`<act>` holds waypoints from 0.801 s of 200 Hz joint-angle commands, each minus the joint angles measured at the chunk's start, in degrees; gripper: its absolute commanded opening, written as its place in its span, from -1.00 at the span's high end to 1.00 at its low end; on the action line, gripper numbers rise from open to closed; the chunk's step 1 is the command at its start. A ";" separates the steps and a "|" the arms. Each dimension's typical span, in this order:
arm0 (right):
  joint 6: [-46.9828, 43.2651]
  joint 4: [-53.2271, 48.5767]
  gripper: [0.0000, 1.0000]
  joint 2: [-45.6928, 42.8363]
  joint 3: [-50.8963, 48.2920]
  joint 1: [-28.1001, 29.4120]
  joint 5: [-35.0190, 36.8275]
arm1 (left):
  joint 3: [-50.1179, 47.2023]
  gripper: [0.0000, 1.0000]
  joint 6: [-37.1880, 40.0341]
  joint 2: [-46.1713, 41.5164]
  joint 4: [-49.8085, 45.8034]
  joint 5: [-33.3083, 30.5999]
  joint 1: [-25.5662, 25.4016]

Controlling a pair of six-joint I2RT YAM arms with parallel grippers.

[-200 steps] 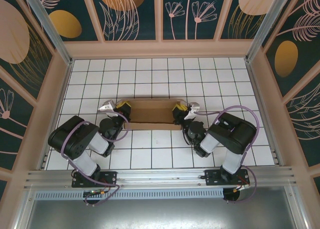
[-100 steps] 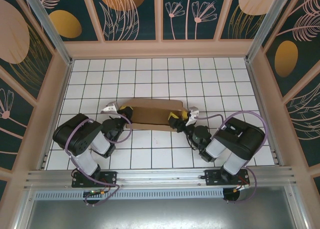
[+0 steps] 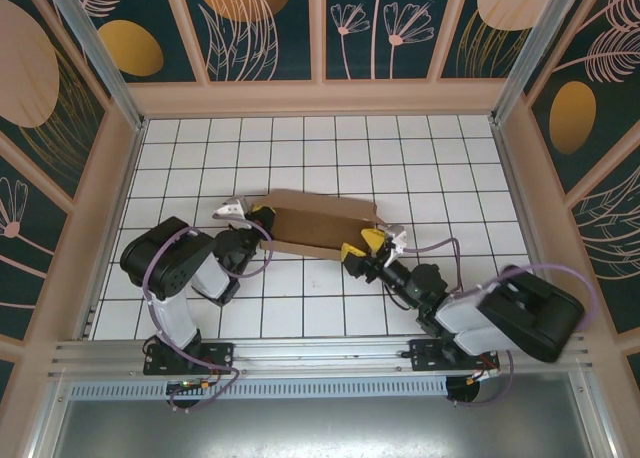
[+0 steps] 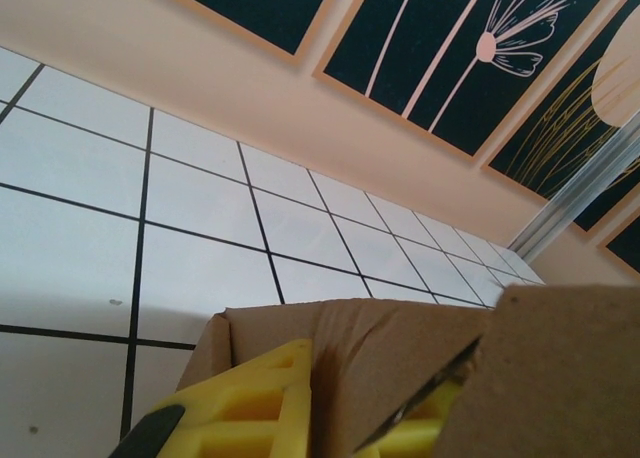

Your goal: Fold the paper box

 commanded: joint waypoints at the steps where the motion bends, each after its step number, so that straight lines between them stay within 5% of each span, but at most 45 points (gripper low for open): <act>1: -3.82 -15.50 -0.48 -9.85 0.23 0.72 -6.57 | 0.57 0.75 0.61 4.64 -4.11 0.21 -0.44; 37: -5.84 -41.19 -0.34 -22.17 11.56 0.35 -12.24 | 4.14 0.71 4.92 5.27 -6.48 -0.31 -0.46; 58: -5.98 -56.30 -0.21 -21.66 21.46 -0.11 -7.49 | 5.14 0.67 6.90 4.88 -8.51 -0.98 -0.45; 78: -4.85 -60.14 0.48 -18.53 28.51 -0.54 -5.52 | 5.07 0.65 7.17 4.44 -9.15 -1.71 -0.43; 101: 1.23 -66.02 0.77 -12.44 37.59 -2.37 -2.70 | 4.93 0.61 8.16 3.74 -10.36 -1.22 -0.42; 160: 5.87 -77.21 0.80 3.83 51.83 -8.29 -2.78 | 3.73 0.13 7.76 -2.53 -16.89 2.30 -0.41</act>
